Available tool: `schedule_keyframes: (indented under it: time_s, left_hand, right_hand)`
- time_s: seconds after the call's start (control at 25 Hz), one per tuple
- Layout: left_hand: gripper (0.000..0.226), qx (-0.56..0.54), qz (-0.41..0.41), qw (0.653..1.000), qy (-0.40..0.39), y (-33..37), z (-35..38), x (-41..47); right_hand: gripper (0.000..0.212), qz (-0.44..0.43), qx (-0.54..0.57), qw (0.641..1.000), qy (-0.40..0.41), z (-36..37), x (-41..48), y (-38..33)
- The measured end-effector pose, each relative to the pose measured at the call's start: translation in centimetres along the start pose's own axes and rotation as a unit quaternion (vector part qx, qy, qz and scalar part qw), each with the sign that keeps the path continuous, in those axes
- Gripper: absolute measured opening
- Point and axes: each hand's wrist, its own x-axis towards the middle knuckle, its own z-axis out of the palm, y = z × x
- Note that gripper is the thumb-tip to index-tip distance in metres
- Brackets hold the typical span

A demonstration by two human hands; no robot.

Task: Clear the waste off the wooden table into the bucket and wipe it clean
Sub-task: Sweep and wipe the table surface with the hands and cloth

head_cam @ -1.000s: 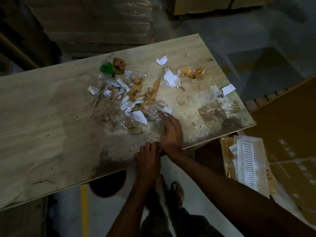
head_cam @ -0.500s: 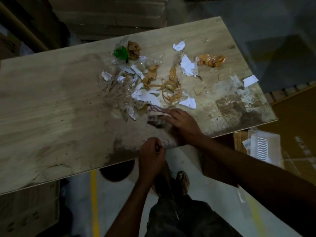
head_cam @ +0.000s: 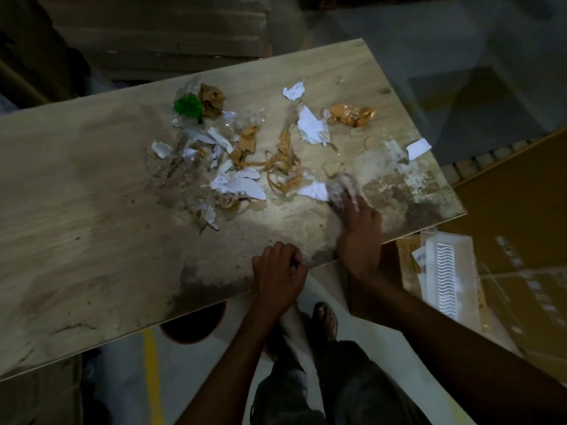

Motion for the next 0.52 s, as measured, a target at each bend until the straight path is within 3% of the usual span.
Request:
schedule_keyframes:
  time_s: [0.16, 0.28, 0.4, 0.52]
  left_hand:
    - [0.009, 0.003, -0.007, 1.000, -0.015, 1.6, 1.2, 1.4]
    - [0.013, 0.014, 0.042, 0.998, -0.033, 3.1, 2.6, 2.9]
    - [0.018, 0.032, 0.072, 0.996, -0.033, 5.8, 4.9, 5.1]
    - [0.027, 0.043, 0.086, 0.995, -0.033, 8.6, 6.6, 6.7]
  right_hand:
    - [0.079, -0.048, 0.142, 0.988, -0.036, 0.6, 3.7, -4.2]
    - [0.061, 0.036, 0.237, 0.969, 0.058, -2.0, 4.7, -2.0]
    - [0.057, 0.107, 0.190, 0.958, 0.185, -5.1, 6.0, 4.9]
    - [0.064, 0.139, 0.086, 0.966, 0.202, -6.6, 9.6, 11.6]
